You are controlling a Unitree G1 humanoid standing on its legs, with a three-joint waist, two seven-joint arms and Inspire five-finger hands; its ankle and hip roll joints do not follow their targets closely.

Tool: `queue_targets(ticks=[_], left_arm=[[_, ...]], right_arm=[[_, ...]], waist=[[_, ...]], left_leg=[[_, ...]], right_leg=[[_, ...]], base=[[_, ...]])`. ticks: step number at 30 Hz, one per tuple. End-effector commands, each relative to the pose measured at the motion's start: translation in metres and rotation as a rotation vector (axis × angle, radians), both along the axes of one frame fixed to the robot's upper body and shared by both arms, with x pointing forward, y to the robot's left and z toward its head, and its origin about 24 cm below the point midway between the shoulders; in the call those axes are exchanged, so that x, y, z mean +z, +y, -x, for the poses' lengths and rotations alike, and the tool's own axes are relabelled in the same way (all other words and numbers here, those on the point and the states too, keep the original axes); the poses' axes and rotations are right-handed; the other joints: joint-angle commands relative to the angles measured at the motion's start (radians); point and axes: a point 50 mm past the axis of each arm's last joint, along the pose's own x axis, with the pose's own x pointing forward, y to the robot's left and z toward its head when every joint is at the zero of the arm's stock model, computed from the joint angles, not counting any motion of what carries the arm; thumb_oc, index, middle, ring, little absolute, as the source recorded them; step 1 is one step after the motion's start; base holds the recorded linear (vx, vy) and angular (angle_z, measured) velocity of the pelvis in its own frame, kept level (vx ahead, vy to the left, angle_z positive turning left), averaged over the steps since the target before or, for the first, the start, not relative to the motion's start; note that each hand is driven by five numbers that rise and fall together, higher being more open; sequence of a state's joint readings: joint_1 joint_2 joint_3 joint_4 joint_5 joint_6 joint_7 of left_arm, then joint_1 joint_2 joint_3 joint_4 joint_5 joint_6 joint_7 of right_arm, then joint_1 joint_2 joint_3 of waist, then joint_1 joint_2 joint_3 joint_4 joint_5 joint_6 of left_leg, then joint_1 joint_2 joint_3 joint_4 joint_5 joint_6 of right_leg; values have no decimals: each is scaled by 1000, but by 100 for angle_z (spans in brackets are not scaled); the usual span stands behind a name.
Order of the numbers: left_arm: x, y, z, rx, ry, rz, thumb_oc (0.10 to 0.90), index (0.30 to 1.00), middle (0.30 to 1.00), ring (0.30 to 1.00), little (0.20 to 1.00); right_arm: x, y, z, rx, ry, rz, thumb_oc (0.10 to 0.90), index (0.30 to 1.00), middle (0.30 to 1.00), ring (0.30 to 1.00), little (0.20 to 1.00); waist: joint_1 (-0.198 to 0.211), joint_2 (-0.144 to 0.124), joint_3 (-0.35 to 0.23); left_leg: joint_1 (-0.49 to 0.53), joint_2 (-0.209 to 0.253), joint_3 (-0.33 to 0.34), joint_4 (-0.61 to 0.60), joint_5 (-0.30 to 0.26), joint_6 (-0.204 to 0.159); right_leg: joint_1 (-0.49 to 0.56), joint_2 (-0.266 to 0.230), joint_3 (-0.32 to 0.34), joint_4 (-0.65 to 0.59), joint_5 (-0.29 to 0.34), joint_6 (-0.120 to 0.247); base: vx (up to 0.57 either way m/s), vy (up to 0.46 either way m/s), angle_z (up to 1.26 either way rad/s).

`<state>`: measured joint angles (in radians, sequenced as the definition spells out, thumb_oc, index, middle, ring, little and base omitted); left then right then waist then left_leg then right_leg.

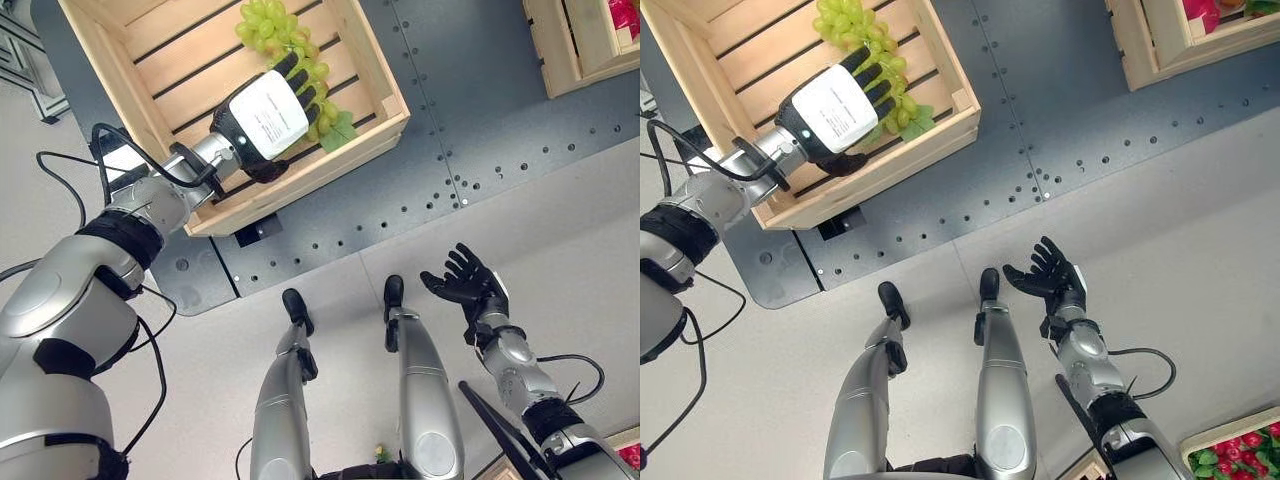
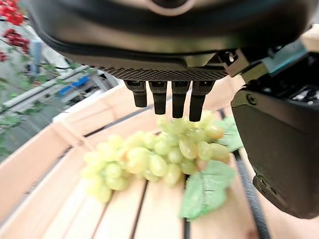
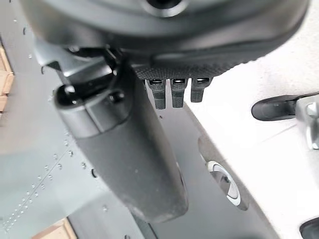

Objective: Pick up the fruits from the basket on one side to the basket on the other side

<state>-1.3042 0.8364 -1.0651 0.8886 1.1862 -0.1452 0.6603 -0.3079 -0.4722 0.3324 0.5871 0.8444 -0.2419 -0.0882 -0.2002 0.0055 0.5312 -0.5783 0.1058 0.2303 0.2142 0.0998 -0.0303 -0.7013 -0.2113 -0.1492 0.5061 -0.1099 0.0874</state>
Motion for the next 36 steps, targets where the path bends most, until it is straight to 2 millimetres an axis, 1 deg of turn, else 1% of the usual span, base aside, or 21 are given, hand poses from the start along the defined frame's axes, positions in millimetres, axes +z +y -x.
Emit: queue_targets(ticks=[1,5,11,17,22,31,34,36], left_arm=[[24,8,4,-26,10,-25,800,900,900,900,900],[7,6,11,-118,116,22,800,900,900,900,900],[1,4,21,-265,138,101,800,900,900,900,900],[-6,-12,33,-411,188,108,800,900,900,900,900],[-11,-21,39,-460,218,108,800,900,900,900,900],[-14,-28,45,-509,224,165,800,900,900,900,900],[-15,-28,46,-517,224,192,800,900,900,900,900],[-16,-29,47,-542,226,245,800,900,900,900,900]], right_arm=[[19,4,-6,-28,-104,-75,800,900,900,900,900],[23,8,-9,-27,-113,-74,800,900,900,900,900],[23,8,-9,-49,-116,-83,800,900,900,900,900],[26,8,-10,-76,-114,-89,800,900,900,900,900],[24,7,-8,-83,-107,-93,800,900,900,900,900],[20,4,-5,-98,-100,-108,800,900,900,900,900],[19,4,-5,-97,-94,-112,800,900,900,900,900],[16,5,-3,-93,-87,-120,800,900,900,900,900]], waist=[[13,-15,-11],[31,-13,-11],[51,-12,-11],[68,-5,-11],[72,-4,-11],[82,-5,-11],[82,-5,-11],[83,-6,-11]], left_leg=[[21,23,56,118,-172,-11],[42,20,45,98,-166,-11],[63,16,34,74,-159,-11],[79,8,22,49,-153,-13],[87,5,19,47,-155,-11],[92,3,11,46,-155,-12],[90,3,10,48,-155,-12],[89,2,8,48,-156,-10]], right_leg=[[67,27,28,-59,18,6],[92,25,12,-78,22,9],[123,23,-9,-103,26,11],[140,24,-28,-116,25,10],[147,23,-34,-117,23,9],[159,17,-44,-124,24,9],[156,17,-43,-122,24,9],[155,18,-41,-122,24,9]], base=[[-33,-16,3],[-33,-16,1],[-35,-35,-1],[-23,-18,0],[-4,-3,1],[0,0,0],[0,0,0],[0,0,0]])
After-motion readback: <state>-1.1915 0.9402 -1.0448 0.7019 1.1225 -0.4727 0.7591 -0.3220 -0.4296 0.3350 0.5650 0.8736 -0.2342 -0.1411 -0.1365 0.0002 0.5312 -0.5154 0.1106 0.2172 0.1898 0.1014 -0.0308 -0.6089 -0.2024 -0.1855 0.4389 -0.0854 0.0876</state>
